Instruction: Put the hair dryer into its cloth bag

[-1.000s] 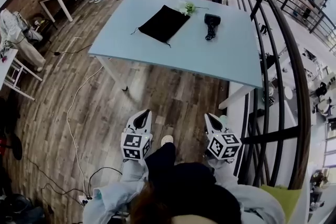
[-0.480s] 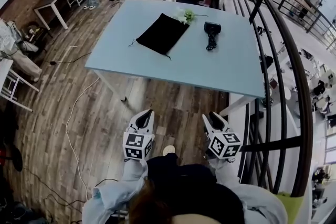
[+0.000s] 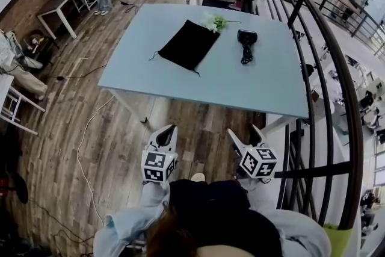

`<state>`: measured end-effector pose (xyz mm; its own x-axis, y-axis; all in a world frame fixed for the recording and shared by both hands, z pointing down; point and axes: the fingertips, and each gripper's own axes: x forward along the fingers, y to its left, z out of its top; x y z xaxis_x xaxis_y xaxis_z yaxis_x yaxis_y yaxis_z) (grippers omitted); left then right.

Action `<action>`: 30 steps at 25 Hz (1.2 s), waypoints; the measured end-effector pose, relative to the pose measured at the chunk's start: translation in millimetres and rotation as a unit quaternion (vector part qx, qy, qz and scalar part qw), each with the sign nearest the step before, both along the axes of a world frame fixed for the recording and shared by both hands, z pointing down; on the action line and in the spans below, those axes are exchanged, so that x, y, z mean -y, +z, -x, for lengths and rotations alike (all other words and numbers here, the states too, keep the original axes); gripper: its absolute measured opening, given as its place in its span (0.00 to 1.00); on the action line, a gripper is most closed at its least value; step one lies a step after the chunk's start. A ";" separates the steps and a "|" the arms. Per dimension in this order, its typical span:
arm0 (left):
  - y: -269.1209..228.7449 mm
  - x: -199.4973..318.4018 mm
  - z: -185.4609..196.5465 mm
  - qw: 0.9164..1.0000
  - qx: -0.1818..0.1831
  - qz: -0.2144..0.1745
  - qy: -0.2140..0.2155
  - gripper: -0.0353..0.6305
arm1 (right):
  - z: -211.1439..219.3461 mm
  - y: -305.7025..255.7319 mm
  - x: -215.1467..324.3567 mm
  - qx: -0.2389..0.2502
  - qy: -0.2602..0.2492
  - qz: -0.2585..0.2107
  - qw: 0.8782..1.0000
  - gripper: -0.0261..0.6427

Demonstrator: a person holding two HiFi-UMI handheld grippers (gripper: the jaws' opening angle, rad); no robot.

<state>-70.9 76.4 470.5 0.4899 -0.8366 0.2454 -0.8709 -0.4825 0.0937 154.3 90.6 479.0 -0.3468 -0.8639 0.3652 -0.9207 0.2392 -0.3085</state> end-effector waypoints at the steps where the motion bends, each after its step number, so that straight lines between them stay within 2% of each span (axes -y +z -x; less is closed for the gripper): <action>1: 0.6 1.6 0.8 1.000 0.000 0.002 0.002 0.08 | 2.4 0.6 1.2 -0.001 -0.002 0.001 1.000 0.63; 11: 19.4 -1.8 3.0 1.000 -0.007 0.027 0.002 0.08 | 4.3 19.6 -6.6 -0.004 -0.001 0.028 1.000 0.63; 17: 25.0 8.2 -1.5 0.999 -0.009 0.034 -0.008 0.08 | 0.5 24.4 7.6 0.001 -0.009 0.035 0.999 0.63; 23: 30.5 39.9 2.9 0.999 -0.007 0.038 -0.025 0.08 | 6.2 27.7 47.1 0.008 -0.030 0.033 0.999 0.63; 30: 30.0 103.8 -8.9 0.999 -0.005 0.035 -0.031 0.08 | -14.4 29.8 112.3 0.008 -0.030 0.029 0.999 0.63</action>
